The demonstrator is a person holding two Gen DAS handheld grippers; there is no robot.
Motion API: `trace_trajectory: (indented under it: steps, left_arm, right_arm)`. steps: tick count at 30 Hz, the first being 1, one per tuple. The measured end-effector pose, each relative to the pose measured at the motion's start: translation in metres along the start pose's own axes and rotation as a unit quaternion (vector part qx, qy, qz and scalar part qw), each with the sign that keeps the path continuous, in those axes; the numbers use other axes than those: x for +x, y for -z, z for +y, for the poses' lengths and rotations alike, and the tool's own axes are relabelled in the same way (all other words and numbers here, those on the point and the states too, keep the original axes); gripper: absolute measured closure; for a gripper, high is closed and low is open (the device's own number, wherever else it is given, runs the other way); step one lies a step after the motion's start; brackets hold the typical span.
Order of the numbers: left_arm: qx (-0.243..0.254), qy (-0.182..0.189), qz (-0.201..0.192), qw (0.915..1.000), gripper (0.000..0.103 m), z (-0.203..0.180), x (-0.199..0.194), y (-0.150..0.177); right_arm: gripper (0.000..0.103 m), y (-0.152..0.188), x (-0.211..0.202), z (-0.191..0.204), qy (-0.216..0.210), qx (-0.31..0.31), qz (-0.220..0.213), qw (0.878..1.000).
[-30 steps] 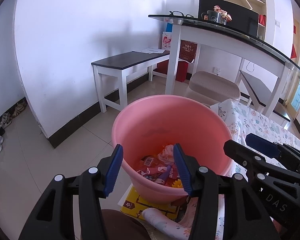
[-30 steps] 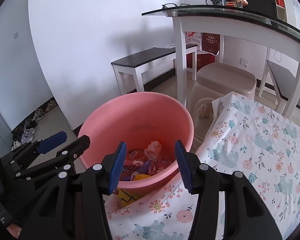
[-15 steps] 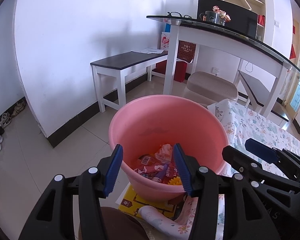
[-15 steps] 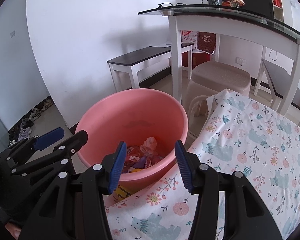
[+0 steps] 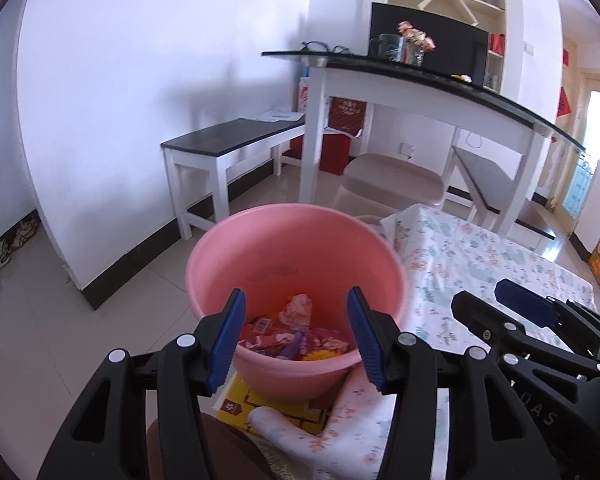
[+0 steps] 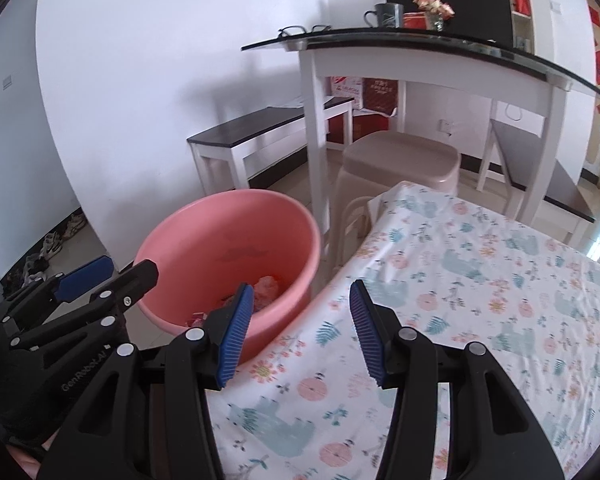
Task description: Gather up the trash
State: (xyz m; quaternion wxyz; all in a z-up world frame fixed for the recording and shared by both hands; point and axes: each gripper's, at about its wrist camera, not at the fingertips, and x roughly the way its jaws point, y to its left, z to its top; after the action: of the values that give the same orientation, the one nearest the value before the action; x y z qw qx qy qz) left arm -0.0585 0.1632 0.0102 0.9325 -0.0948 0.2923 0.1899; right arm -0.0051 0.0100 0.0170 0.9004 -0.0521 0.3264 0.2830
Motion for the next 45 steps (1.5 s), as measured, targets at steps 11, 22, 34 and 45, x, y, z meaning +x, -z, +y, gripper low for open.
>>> trace_trajectory:
  steps: [11, 22, 34, 45]
  left_arm:
    - [0.024, 0.046, -0.008, 0.9986, 0.051, -0.044, -0.022, 0.005]
    - [0.050, 0.085, -0.014, 0.9950, 0.051, -0.087, -0.039, 0.015]
    - [0.069, 0.107, -0.032, 0.9913, 0.051, -0.108, -0.058, 0.019]
    - [0.070, 0.113, -0.037, 0.9904, 0.051, -0.110, -0.061, 0.016]
  right_arm:
    - [0.052, 0.017, -0.041, -0.027, 0.052, 0.003, -0.034, 0.998]
    - [0.052, 0.037, -0.067, -0.062, 0.094, 0.037, -0.044, 0.994]
    - [0.052, 0.049, -0.088, -0.079, 0.111, 0.058, -0.051, 0.991]
    - [0.052, 0.046, -0.092, -0.080, 0.112, 0.058, -0.056, 0.990]
